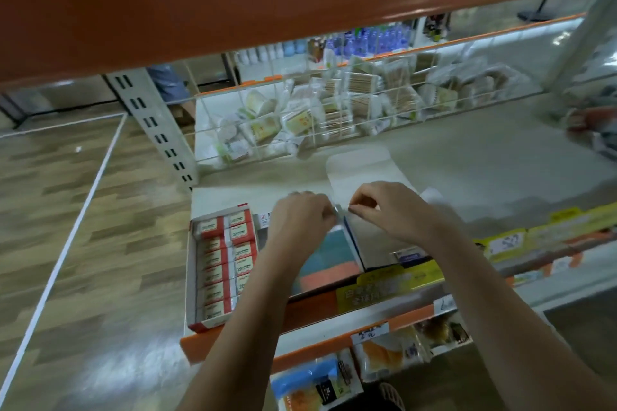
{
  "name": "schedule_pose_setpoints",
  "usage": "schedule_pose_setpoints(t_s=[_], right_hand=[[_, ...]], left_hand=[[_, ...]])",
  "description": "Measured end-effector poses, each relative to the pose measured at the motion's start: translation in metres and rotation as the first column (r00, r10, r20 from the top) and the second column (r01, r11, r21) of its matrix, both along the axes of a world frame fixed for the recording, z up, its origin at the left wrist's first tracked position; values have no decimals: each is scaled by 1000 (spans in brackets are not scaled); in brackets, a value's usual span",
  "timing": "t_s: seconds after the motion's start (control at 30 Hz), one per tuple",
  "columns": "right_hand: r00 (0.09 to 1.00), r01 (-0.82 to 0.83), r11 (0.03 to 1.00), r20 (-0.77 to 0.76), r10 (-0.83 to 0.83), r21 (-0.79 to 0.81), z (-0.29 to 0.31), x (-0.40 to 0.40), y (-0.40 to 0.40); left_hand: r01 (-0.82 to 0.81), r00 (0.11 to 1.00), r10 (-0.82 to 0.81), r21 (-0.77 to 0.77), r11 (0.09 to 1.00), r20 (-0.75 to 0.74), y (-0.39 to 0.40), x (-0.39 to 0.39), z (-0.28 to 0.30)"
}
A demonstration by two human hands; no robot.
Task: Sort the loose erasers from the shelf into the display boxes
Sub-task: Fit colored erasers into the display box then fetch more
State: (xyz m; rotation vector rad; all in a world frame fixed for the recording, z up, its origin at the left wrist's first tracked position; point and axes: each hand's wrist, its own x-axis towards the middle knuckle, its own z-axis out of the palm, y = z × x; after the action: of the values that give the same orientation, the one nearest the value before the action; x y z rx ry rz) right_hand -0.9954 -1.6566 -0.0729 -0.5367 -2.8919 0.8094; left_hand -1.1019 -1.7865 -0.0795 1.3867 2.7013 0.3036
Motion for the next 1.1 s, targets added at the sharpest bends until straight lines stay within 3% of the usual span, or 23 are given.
schedule_pose_setpoints(t_s=[0.2, 0.43, 0.73, 1.1], right_hand=[[995, 101, 969, -49, -92, 225, 15, 38, 39], [957, 253, 897, 44, -287, 362, 17, 149, 126], [882, 446, 844, 12, -471, 299, 11, 319, 238], [857, 504, 835, -8, -515, 222, -5, 396, 361]], left_hand=[[51, 993, -28, 196, 979, -119, 53, 17, 28], [316, 939, -291, 130, 940, -180, 161, 125, 18], [441, 898, -439, 91, 893, -32, 303, 285, 7], [439, 896, -443, 105, 892, 15, 440, 342, 1]])
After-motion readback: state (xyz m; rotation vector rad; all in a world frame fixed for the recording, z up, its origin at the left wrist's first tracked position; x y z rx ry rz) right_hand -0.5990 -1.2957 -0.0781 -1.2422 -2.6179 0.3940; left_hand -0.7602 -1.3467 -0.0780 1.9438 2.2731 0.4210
